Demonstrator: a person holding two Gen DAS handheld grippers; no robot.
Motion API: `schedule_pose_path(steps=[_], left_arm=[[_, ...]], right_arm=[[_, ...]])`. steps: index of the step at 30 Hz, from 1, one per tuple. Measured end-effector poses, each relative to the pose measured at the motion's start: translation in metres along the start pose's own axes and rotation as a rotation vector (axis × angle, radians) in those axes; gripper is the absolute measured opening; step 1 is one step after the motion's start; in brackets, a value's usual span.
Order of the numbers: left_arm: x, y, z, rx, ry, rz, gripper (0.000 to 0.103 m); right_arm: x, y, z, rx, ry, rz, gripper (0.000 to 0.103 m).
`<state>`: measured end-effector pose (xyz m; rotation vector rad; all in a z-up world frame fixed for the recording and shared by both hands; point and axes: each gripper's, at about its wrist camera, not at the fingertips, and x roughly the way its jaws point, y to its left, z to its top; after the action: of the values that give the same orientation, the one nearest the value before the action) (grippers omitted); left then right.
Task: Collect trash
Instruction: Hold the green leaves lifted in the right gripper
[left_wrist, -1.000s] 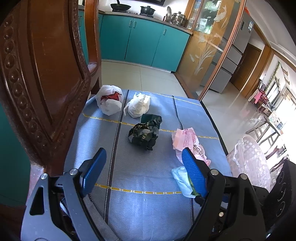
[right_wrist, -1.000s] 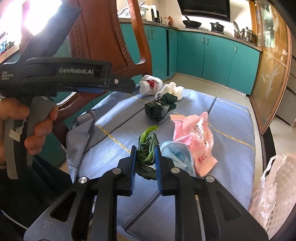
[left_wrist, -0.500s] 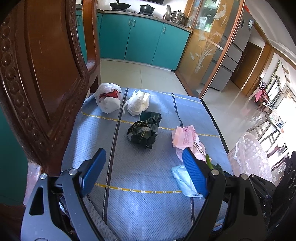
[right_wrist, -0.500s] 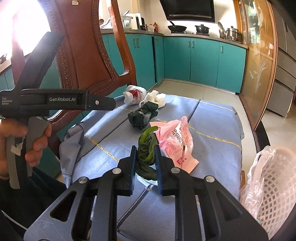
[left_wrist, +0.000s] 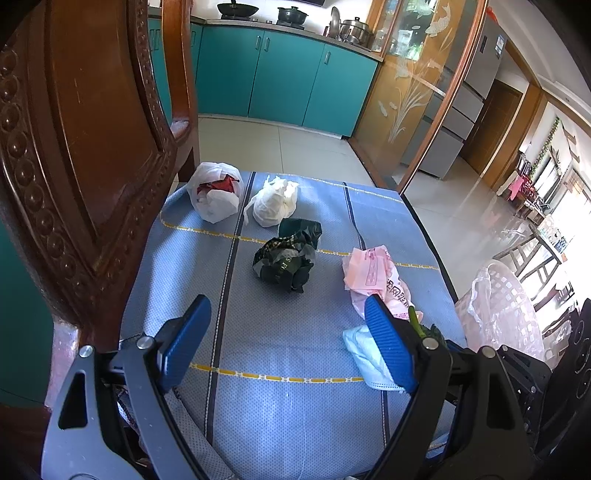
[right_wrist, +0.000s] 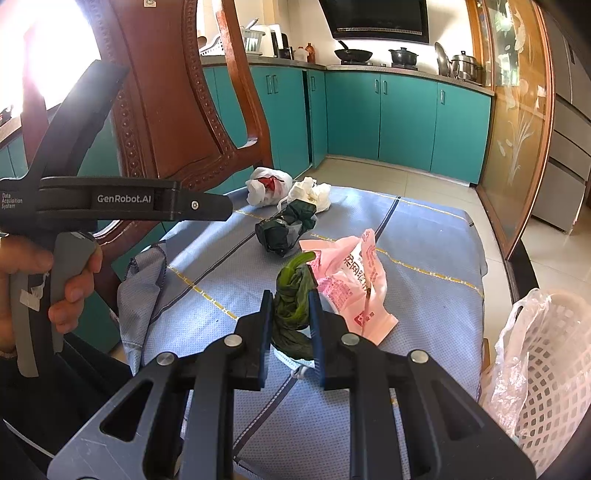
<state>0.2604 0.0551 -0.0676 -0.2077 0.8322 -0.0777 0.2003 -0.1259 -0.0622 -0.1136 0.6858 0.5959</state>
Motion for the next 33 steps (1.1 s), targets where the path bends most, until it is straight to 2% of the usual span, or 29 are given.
schedule_pose_path(steps=[24,33], left_arm=[[0.008,-0.002,-0.002,0.014,0.022,0.007,0.088],[0.01,-0.008,-0.005,0.039,0.038,-0.005,0.089]], right_arm=[[-0.004,-0.004,0.001,0.02,-0.02,-0.016,0.019],[-0.008,-0.014,0.002,0.059,-0.045,-0.056,0.019]])
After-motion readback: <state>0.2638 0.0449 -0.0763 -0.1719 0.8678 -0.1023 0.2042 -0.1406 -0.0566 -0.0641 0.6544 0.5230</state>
